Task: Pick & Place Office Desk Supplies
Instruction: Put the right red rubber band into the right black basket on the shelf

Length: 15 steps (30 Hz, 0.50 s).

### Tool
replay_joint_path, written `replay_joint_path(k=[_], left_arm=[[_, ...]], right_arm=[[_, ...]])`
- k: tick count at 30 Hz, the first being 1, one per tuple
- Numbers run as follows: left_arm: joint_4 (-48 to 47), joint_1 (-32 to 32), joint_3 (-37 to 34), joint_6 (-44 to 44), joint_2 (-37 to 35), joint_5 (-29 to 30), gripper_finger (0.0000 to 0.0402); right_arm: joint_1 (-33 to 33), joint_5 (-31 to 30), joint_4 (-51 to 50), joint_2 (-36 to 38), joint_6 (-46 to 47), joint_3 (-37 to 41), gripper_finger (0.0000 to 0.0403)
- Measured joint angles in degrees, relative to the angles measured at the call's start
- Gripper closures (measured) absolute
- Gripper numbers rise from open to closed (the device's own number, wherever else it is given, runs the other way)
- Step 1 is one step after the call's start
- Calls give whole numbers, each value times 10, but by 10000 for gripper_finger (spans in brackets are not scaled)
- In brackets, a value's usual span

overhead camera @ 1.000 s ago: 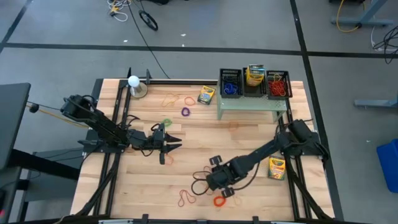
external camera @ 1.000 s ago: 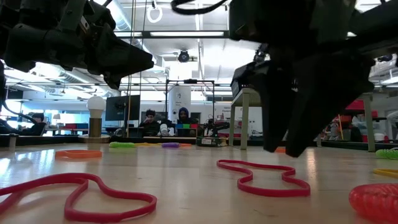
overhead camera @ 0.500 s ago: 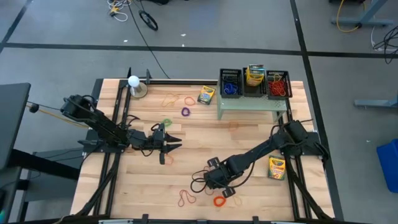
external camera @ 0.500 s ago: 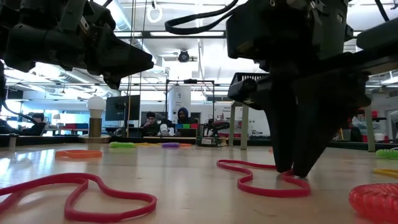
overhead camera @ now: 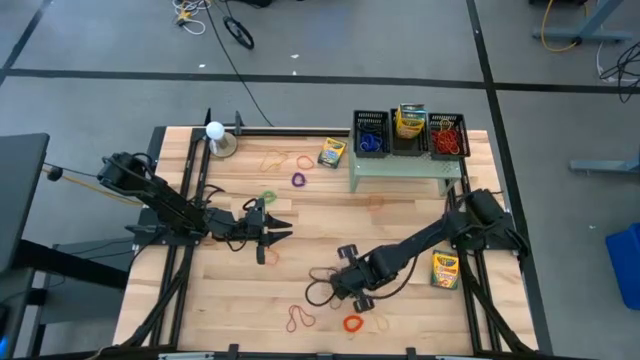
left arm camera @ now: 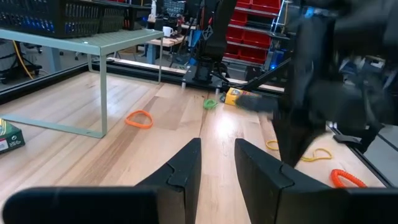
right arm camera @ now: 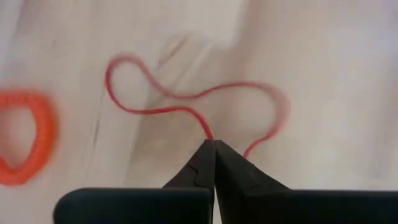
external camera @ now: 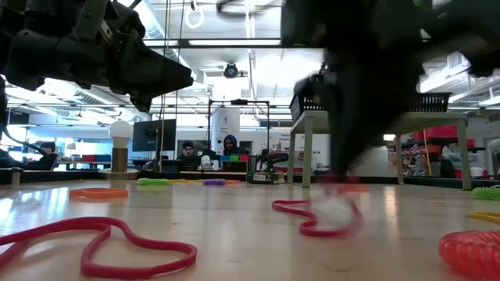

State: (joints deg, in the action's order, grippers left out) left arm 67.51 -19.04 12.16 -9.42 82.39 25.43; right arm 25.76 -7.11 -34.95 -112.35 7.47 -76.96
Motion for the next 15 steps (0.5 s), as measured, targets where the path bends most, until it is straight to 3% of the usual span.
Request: replay_joint_path(k=[5,15], left_arm=[[1,0,0,0,0,0,298],[1,0,0,0,0,0,298]], right_arm=[[-3,-52,-44,54,64,0,400],[-26,-211,-195,220,195,0,401]])
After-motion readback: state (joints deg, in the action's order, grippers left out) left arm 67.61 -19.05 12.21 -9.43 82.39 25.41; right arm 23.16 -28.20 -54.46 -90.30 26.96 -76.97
